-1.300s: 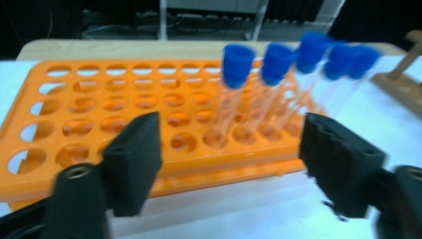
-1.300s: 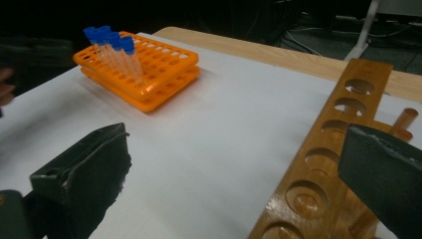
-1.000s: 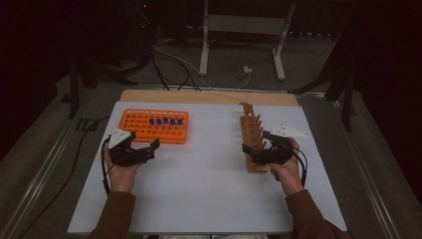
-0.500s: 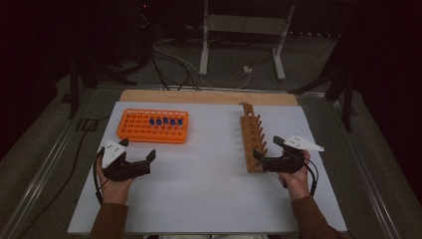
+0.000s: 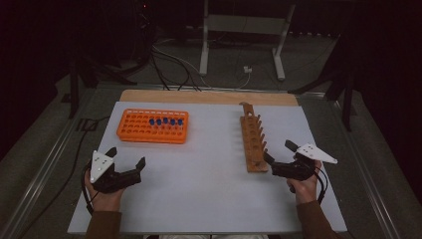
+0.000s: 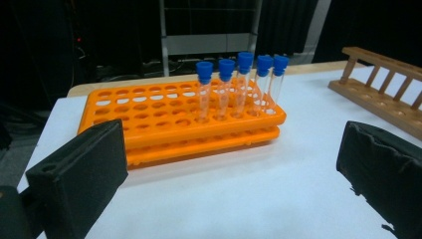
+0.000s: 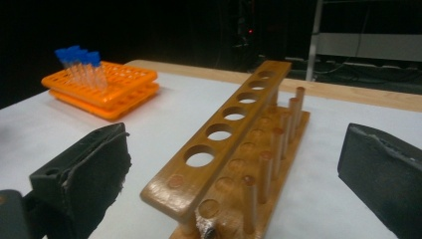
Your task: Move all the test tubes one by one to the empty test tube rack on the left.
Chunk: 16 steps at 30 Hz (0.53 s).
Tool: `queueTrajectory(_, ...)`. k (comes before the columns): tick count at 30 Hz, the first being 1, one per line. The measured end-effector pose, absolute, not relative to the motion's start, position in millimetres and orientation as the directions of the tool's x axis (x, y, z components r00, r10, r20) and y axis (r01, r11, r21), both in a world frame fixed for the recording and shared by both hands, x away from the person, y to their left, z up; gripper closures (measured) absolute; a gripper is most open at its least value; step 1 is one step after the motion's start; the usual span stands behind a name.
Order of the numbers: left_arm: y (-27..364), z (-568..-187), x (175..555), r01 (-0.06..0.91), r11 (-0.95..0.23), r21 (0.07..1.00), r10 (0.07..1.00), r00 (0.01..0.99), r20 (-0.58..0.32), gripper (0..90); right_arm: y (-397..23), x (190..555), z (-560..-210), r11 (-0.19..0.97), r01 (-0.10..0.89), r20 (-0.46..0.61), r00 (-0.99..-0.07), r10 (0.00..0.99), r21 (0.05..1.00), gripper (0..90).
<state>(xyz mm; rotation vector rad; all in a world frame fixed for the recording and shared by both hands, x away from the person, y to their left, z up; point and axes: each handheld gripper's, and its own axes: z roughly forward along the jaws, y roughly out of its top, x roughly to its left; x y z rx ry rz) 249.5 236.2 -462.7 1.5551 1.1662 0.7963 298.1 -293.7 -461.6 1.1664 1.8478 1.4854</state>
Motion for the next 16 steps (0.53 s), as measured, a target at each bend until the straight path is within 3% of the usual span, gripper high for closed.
queueTrajectory(16,237.6,-467.8,250.8,0.306,-0.049,0.951,0.957,0.287,-0.043,0.7,-297.1,296.5,-473.1,0.047,0.340,0.124,-0.463,0.877,0.939,0.0)
